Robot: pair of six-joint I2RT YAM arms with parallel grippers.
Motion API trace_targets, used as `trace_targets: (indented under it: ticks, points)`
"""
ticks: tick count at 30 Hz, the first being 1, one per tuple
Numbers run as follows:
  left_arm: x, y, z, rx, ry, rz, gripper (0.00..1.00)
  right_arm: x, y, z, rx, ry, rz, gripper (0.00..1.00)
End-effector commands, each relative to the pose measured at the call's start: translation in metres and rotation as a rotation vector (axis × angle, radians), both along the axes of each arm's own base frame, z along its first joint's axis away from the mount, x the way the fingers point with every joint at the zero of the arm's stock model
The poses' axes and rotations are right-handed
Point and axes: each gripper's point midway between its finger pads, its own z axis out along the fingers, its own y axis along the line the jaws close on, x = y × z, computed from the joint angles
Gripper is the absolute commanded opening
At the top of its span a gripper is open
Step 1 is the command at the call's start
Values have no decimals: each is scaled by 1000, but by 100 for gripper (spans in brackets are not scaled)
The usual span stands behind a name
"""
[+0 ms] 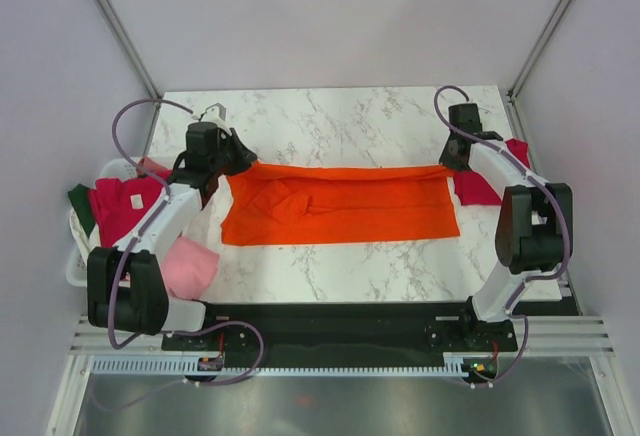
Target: Fold and stack the t-shirts
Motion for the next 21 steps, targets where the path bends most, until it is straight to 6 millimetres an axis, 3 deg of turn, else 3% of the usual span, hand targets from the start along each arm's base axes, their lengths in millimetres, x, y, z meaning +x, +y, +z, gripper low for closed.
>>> trace_targets:
  ticks: [1, 12, 21]
  points:
    - [-2, 3, 18, 42, -92, 3, 2, -3, -8, 16, -20, -48, -26, 0]
    - [-31, 9, 6, 41, -83, 32, 2, -17, -11, 16, -26, -54, -38, 0]
    - [-55, 9, -39, -3, 21, 55, 2, -35, -15, 1, -19, -60, -103, 3]
